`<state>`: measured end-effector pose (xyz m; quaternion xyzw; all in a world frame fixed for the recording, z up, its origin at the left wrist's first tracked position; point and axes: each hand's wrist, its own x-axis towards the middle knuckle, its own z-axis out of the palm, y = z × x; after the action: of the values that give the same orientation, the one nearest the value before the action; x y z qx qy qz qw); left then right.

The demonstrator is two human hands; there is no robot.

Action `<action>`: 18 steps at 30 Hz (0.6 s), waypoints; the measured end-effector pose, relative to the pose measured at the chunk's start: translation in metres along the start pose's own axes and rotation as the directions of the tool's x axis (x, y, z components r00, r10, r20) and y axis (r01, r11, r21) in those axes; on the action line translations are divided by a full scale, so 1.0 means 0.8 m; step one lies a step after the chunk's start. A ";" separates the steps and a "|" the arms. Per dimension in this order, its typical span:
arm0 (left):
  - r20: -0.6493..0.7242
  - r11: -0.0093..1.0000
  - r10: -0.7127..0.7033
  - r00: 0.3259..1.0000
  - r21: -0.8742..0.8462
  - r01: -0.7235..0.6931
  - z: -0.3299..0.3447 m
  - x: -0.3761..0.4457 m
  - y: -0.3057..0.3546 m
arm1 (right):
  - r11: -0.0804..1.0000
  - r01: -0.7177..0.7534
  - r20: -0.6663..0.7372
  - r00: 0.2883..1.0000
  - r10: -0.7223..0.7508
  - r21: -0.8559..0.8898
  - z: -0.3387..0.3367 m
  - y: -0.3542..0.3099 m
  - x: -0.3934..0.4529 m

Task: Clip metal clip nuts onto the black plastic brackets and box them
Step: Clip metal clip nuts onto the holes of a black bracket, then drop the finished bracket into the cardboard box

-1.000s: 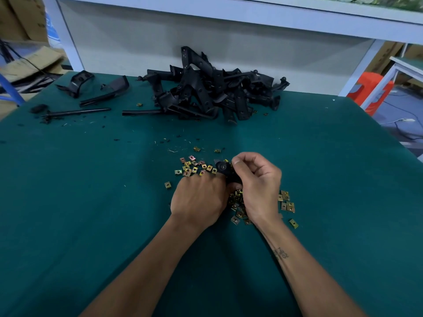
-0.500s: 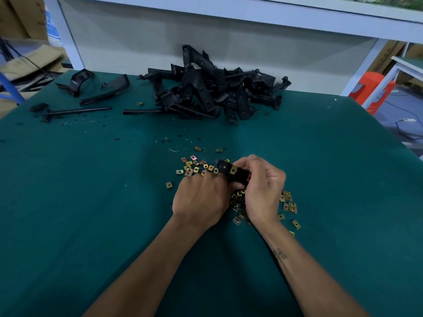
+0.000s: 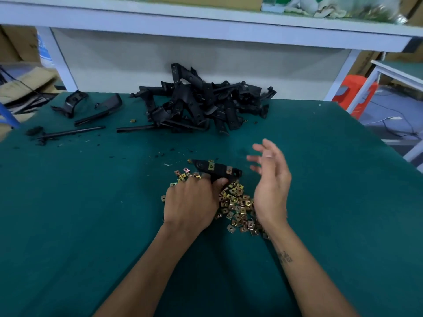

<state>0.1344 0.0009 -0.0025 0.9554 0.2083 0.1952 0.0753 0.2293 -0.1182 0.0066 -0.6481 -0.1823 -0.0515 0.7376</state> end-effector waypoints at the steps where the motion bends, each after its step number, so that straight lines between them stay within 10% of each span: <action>1: -0.001 0.998 -0.027 1.000 -0.054 0.027 -0.006 0.002 0.000 | 1.000 0.000 -0.017 1.000 0.000 -0.030 -0.006 -0.005 0.001; 11: 0.084 0.699 0.011 0.996 -0.713 0.053 -0.024 0.022 0.124 | 0.926 -0.260 0.410 0.839 0.356 -0.273 -0.091 -0.039 -0.083; 15: 0.187 0.594 0.232 0.955 -0.805 0.013 -0.012 0.002 0.244 | 0.955 -0.282 0.008 0.959 0.284 -0.089 -0.142 -0.045 -0.097; 18: 0.176 0.546 0.430 0.886 -0.832 -0.100 -0.003 -0.029 0.337 | 0.975 -0.220 -0.386 0.898 0.212 0.024 -0.213 -0.052 -0.115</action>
<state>0.2130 -0.2520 0.0525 0.8555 -0.0698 0.0986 0.5036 0.1650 -0.3052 -0.0013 -0.6488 0.0400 -0.0981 0.7535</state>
